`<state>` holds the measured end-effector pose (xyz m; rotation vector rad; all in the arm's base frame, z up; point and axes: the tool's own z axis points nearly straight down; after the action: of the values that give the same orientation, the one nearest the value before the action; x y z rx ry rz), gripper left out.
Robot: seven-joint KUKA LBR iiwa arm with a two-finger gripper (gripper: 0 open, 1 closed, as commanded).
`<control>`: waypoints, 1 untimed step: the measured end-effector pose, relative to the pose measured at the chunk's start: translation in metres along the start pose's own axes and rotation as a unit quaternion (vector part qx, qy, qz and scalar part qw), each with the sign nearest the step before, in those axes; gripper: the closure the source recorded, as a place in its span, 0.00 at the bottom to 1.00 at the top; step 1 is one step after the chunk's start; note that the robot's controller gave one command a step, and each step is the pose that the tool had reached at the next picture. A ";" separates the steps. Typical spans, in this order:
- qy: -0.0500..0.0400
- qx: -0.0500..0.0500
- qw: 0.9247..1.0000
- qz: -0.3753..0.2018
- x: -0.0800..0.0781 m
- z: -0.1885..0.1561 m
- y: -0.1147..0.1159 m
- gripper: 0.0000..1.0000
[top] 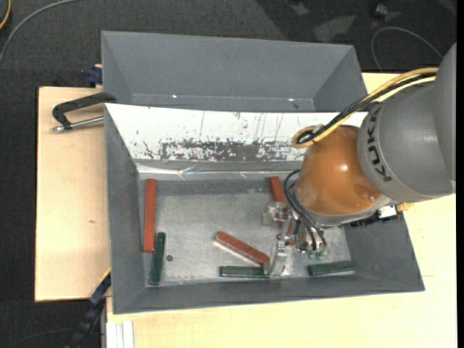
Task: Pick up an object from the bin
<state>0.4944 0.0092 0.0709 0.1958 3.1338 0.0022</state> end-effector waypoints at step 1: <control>0.000 0.000 1.000 -0.029 0.006 0.000 0.032 0.00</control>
Offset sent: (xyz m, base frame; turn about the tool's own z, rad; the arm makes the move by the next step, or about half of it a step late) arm -0.0026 0.0305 -0.0009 -0.0557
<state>0.4930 0.0419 0.0710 0.1037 3.1374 0.0031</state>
